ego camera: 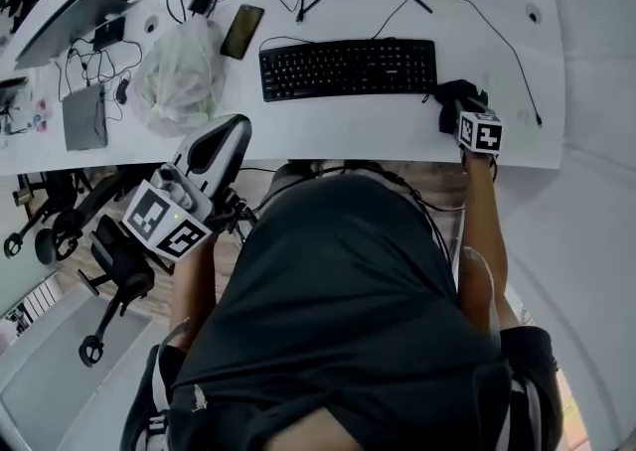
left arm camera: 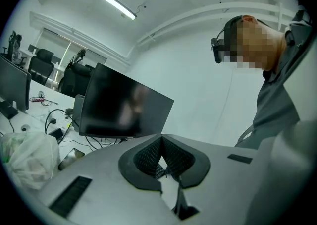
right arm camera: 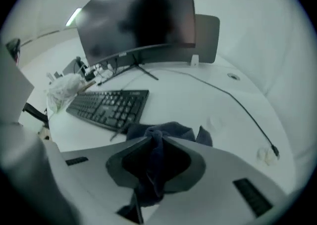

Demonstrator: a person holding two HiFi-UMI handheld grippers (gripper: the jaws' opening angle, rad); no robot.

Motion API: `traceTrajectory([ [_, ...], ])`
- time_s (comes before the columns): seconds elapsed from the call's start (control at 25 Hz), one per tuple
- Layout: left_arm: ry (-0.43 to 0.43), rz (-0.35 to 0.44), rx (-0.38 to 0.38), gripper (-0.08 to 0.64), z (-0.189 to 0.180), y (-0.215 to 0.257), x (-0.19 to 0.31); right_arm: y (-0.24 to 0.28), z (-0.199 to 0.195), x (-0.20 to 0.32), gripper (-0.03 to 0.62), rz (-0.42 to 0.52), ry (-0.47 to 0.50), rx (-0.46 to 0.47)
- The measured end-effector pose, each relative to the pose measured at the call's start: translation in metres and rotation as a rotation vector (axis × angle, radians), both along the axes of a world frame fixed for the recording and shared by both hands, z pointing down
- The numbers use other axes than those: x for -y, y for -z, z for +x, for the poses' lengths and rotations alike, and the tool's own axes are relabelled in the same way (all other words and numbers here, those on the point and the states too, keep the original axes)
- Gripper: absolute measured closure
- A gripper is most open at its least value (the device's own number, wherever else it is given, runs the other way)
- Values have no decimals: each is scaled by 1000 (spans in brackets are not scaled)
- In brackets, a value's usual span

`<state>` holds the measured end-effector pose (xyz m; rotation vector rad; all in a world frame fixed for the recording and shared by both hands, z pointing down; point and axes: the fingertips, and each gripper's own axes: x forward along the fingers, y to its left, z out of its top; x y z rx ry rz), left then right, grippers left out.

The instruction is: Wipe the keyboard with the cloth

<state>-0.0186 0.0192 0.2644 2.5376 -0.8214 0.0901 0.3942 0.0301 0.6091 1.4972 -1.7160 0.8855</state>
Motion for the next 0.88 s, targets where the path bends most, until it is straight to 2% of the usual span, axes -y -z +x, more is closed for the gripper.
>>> traceTrajectory([
  [0.08, 10, -1, 7, 555, 7, 3, 1, 34, -13, 26, 535, 84, 50, 21],
  [0.2, 20, -4, 15, 555, 18, 2, 0, 53, -61, 76, 535, 172, 232, 26],
  [0.32, 10, -5, 33, 555, 32, 2, -2, 22, -104, 101, 535, 127, 370, -6],
  [0.44, 11, -2, 39, 555, 40, 5, -4, 7, -121, 81, 537, 62, 436, -54],
  [0.56, 30, -19, 36, 555, 39, 4, -4, 5, -128, 32, 538, -57, 442, 39],
  [0.6, 36, -28, 34, 555, 38, 4, -3, 8, -127, 27, 540, -68, 431, 69],
  [0.76, 16, -51, 33, 555, 48, -4, -2, 30, -110, 96, 538, 86, 379, 41],
  [0.88, -14, -42, 40, 555, 60, -2, -3, 17, -106, 122, 538, 61, 340, 52],
])
